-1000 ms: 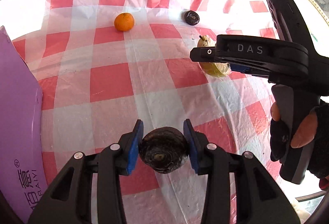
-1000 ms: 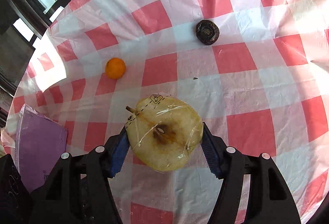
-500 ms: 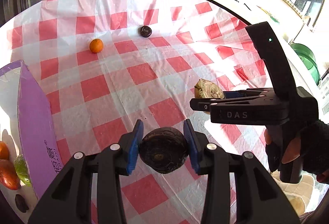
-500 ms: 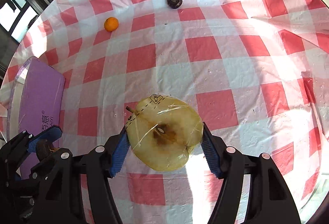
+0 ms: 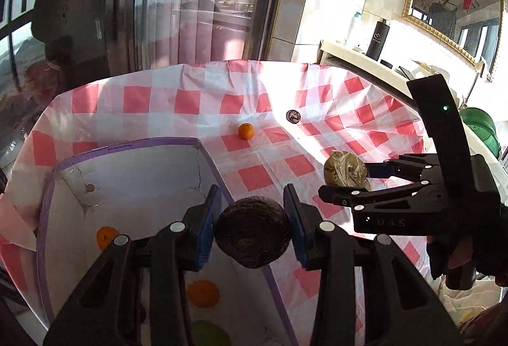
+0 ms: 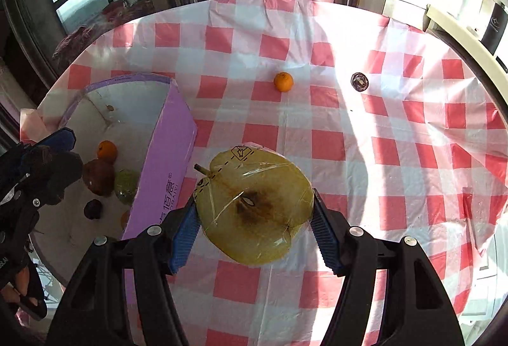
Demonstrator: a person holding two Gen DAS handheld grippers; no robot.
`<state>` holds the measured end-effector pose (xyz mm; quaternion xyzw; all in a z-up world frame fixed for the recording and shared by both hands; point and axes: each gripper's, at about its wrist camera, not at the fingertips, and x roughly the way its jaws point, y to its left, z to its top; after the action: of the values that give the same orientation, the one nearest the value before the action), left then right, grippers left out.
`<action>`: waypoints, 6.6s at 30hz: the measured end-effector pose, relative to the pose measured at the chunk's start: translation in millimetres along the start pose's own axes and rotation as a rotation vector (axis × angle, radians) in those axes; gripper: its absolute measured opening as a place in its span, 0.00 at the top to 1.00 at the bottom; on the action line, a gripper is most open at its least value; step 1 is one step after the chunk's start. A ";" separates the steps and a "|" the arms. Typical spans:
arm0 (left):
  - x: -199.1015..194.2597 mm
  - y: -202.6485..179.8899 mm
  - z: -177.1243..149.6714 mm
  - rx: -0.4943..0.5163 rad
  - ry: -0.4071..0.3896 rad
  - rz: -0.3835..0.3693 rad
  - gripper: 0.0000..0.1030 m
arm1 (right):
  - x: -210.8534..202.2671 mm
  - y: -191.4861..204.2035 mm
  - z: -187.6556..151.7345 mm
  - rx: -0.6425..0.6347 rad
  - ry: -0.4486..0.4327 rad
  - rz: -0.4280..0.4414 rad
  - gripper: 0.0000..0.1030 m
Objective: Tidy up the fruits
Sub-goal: 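Carry the passion fruit and pear half with both tools over the white box, then release the passion fruit and pear half into the box with both tools, then grasp the small orange with the left tool while the right tool grasps the last passion fruit, then carry the small orange and passion fruit with both tools over the white box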
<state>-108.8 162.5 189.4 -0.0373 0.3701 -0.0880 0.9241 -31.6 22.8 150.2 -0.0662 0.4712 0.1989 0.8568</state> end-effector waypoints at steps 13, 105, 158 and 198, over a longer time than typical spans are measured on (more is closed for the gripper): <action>-15.7 78.5 -67.7 -0.055 0.140 0.125 0.61 | 22.8 143.4 25.5 -0.301 -0.025 0.039 0.38; 205.0 -92.5 65.6 -0.028 0.207 0.136 0.02 | 160.2 -229.3 -10.6 0.240 0.044 -0.136 0.16; 289.3 -102.3 34.5 -0.149 0.298 0.077 0.65 | 163.2 -250.4 10.8 0.342 -0.089 -0.082 0.63; -4.1 115.6 -70.8 -0.145 0.231 0.102 0.64 | 34.0 99.0 32.0 -0.057 -0.081 0.173 0.63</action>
<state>-145.0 276.5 125.5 -0.0748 0.4807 -0.0176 0.8735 -30.3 132.2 146.7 -0.0412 0.4342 0.2881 0.8525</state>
